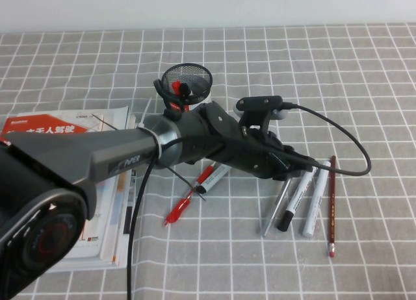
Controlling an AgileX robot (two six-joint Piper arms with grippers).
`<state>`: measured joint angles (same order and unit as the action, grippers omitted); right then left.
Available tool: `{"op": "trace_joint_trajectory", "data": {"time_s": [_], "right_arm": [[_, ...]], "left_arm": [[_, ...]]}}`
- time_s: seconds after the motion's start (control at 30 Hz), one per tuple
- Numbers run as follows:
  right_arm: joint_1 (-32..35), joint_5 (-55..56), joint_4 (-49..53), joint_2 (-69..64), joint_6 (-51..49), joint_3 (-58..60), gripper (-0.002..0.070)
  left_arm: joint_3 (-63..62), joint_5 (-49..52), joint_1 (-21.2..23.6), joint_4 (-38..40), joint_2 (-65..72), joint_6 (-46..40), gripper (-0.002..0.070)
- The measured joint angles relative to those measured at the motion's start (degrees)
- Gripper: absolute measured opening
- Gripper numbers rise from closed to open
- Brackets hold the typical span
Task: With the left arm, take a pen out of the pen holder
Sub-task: 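Take a marker out of the pen holder and lay it on the table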
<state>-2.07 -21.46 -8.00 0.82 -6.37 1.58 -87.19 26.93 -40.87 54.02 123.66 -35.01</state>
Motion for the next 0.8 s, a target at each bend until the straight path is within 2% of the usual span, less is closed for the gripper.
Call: {"op": "trace_joint_trajectory", "data": {"time_s": [0.37,0.47,0.6,0.7,0.8], "right_arm": [[0.0,0.0,0.0,0.0,0.0,0.0,-0.0013],[0.0,0.0,0.0,0.0,0.0,0.0,-0.0013],[0.0,0.0,0.0,0.0,0.0,0.0,-0.0013],[0.0,0.0,0.0,0.0,0.0,0.0,-0.0013],[0.0,0.0,0.0,0.0,0.0,0.0,-0.0013]], "left_arm": [[0.0,-0.5,-0.1,0.9,0.1,-2.0,0.0072],[0.0,-1.1,-0.1,1.1,0.1,-2.4,0.0153],[0.0,-1.4,-0.1,2.4,0.1,-2.4,0.0318],[0.0,-1.6,-0.1,2.8,0.0,-2.6,0.0363],[0.4,-1.6,-0.1,2.7,-1.4,-3.3,0.0367]]}}
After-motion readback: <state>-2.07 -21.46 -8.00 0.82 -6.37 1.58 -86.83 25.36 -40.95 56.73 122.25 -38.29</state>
